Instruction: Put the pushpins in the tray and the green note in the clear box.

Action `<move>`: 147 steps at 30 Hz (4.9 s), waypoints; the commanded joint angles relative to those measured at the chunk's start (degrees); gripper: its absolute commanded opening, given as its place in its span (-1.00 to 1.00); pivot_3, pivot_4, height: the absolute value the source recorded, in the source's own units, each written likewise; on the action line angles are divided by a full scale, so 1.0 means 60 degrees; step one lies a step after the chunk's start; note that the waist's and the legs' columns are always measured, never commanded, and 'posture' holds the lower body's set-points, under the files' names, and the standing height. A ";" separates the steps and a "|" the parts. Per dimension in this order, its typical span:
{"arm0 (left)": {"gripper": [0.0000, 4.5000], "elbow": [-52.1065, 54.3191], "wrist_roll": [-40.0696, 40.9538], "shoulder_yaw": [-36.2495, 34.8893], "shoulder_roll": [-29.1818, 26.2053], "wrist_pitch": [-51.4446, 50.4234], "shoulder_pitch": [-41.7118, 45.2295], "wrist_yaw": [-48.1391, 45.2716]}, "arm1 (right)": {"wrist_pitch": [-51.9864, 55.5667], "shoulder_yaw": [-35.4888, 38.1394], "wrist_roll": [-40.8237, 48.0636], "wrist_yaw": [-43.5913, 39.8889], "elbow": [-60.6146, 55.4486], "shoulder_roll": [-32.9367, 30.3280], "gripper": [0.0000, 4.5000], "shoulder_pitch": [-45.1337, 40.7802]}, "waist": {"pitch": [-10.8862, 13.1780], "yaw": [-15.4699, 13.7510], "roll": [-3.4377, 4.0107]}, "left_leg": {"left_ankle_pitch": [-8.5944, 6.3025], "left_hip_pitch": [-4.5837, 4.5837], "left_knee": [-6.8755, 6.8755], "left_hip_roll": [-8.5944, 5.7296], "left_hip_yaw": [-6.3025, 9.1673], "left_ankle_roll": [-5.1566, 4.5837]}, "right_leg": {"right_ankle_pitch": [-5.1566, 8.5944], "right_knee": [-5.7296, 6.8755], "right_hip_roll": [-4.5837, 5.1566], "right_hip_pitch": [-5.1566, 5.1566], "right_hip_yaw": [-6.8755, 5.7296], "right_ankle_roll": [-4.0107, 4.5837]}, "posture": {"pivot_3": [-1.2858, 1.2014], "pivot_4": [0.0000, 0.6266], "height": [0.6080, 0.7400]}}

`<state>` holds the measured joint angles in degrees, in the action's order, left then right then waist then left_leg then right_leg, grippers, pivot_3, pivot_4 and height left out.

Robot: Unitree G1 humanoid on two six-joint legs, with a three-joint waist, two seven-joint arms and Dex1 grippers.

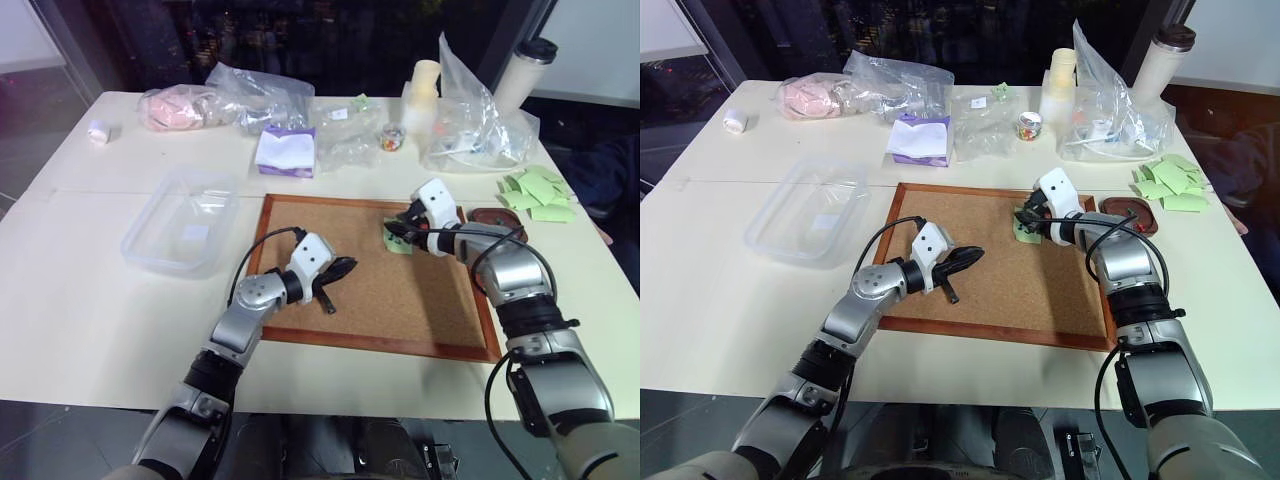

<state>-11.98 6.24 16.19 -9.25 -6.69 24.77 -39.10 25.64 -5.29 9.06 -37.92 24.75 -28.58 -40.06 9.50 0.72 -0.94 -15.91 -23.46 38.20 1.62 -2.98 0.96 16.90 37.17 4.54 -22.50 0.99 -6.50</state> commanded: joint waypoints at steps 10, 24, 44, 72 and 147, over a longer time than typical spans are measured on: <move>-1.00 -0.0028 -0.0143 0.0010 0.0010 -0.0003 -0.0141 0.0107 | -0.0528 0.0271 -0.0222 -0.0060 0.0675 0.0155 -0.99 -0.0506 | -0.0001 0.0004 0.0002 | 0.0000 0.0000 0.0000 0.0000 -0.0001 0.0000 | 0.0000 0.0000 0.0000 0.0000 0.0000 0.0000 | 0.03 -0.52 1.00; -1.00 0.0177 -0.0049 0.0183 0.0143 -0.0796 -0.0445 -0.0138 | 0.0829 0.1004 0.0265 0.0101 -0.1927 -0.0161 -0.99 0.0082 | -0.0008 0.0018 0.0015 | -0.0001 0.0000 -0.0004 0.0004 -0.0001 -0.0001 | 0.0000 -0.0003 0.0000 -0.0002 0.0001 0.0000 | 0.03 -0.52 1.00; -1.00 -0.0218 -0.0183 0.0076 0.0274 -0.0504 -0.0129 -0.0174 | 0.1093 0.3399 0.0490 0.0954 -0.1921 -0.1895 -0.99 0.1208 | -0.0024 -0.0017 0.0041 | -0.0004 0.0016 -0.0003 -0.0008 0.0000 -0.0007 | 0.0000 -0.0011 0.0010 0.0024 0.0000 0.0000 | 0.03 -0.52 1.00; -1.00 -0.0075 -0.0215 0.0058 0.0333 -0.0499 -0.0222 0.0013 | -0.1287 0.3077 0.0005 0.1016 0.2316 -0.2015 1.00 0.0270 | -0.0036 -0.0017 0.0061 | -0.0002 0.0017 -0.0002 -0.0010 -0.0004 -0.0004 | 0.0000 -0.0012 0.0010 0.0026 0.0004 -0.0001 | 0.03 -0.52 1.00; -1.00 0.0253 -0.0210 0.0206 0.0247 -0.0900 -0.0419 -0.0170 | 0.1210 0.3331 0.1105 0.1125 -0.4043 -0.1897 -0.99 0.2156 | -0.0038 -0.0035 0.0067 | -0.0004 0.0007 -0.0006 -0.0008 0.0006 -0.0007 | 0.0000 -0.0018 0.0004 0.0014 0.0002 0.0000 | 0.03 -0.52 1.00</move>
<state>-9.41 5.14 16.32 -7.77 -10.97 23.40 -39.60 34.67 11.90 16.30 -31.77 -0.09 -38.15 -25.94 9.27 0.51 -0.53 -15.94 -23.42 38.17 1.57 -2.95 0.92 16.90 37.06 4.58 -22.41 1.00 -6.50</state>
